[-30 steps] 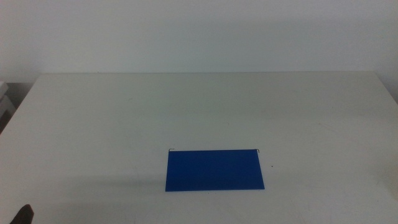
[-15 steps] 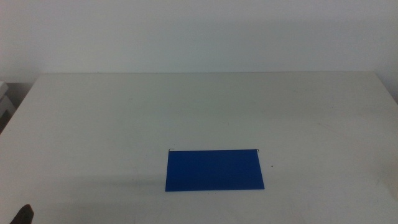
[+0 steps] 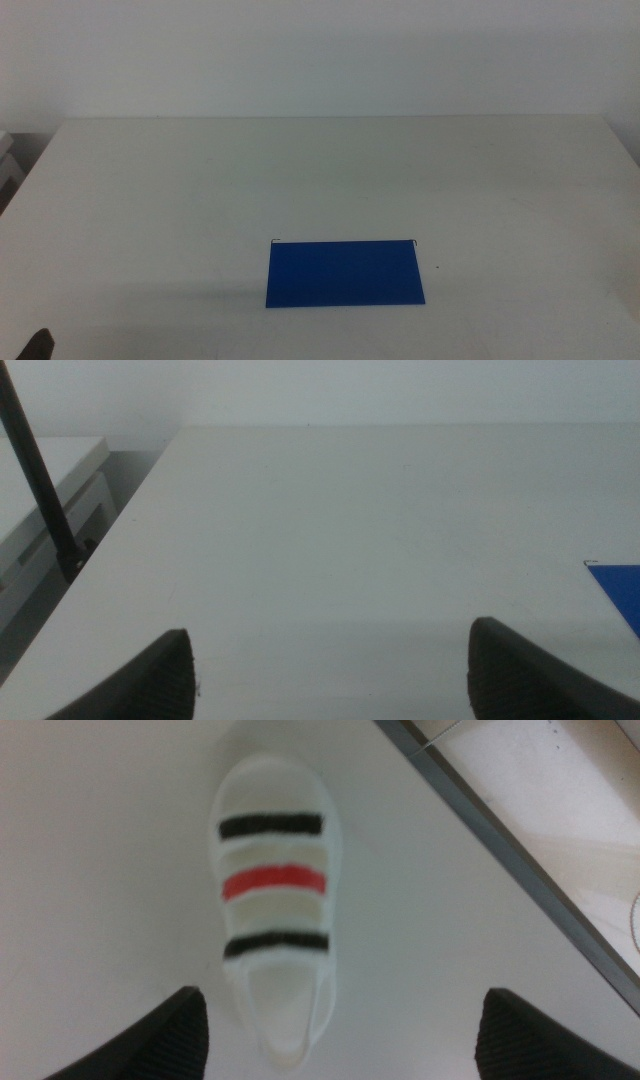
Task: Use one arm to grab the shoe from the table and place it on the mat.
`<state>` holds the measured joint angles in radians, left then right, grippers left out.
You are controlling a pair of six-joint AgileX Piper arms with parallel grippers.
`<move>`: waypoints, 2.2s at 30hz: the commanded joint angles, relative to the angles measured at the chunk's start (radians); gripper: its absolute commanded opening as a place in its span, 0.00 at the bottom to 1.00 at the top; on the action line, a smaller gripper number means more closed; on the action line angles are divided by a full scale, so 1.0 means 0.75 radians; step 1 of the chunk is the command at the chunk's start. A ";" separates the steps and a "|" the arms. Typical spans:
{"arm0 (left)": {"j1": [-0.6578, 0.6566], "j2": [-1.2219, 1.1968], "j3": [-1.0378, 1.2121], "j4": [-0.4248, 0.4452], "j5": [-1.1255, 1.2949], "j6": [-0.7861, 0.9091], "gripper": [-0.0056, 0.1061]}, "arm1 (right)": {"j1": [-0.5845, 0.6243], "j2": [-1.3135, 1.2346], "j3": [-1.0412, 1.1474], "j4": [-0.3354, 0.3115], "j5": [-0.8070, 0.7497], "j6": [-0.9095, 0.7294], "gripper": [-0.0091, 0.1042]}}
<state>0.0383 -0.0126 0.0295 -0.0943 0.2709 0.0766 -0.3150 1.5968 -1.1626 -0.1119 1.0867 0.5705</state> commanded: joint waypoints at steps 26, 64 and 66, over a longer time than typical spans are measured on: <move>-0.005 -0.013 0.009 -0.010 -0.107 -0.007 0.89 | -0.025 0.291 -0.041 0.004 -0.211 -0.060 0.58; -0.005 -0.013 0.009 -0.010 -0.107 -0.007 0.89 | 0.738 0.212 -0.327 0.129 -0.040 0.348 0.05; -0.005 -0.013 0.009 -0.010 -0.107 -0.007 0.89 | 0.828 0.280 -0.410 0.142 -0.018 0.398 0.05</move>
<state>0.0383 -0.0126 0.0295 -0.0943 0.2709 0.0766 0.2674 1.8211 -1.4068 -0.0070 1.0593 0.8339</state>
